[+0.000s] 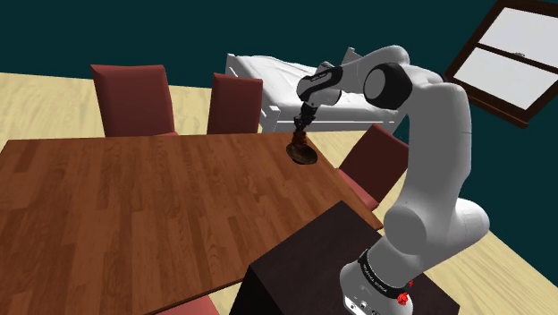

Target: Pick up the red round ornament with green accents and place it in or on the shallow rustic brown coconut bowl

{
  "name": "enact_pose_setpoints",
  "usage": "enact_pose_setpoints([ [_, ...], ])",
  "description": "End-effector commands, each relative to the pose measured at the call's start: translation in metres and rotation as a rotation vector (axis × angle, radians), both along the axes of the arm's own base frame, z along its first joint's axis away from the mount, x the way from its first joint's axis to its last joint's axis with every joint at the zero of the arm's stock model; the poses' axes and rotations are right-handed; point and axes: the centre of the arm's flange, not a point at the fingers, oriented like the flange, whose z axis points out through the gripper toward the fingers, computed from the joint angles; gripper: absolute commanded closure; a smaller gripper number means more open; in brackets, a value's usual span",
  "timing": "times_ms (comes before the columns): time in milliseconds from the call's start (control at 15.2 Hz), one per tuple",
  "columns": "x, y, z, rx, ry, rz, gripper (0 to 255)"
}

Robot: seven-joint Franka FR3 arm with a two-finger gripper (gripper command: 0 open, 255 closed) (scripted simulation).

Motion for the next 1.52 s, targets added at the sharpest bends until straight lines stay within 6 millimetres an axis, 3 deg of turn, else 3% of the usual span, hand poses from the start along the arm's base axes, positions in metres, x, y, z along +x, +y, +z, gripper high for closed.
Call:
enact_pose_setpoints([
  [0, -0.006, -0.025, 0.002, 0.0, 0.0, 0.001, 255],
  [198, -0.017, -0.063, 0.005, 0.0, 0.0, 0.001, 255],
  [264, -0.018, -0.068, 0.005, 0.0, 0.0, 0.001, 255],
  [1452, -0.018, -0.068, -0.087, 0.0, 0.0, 0.001, 255],
])
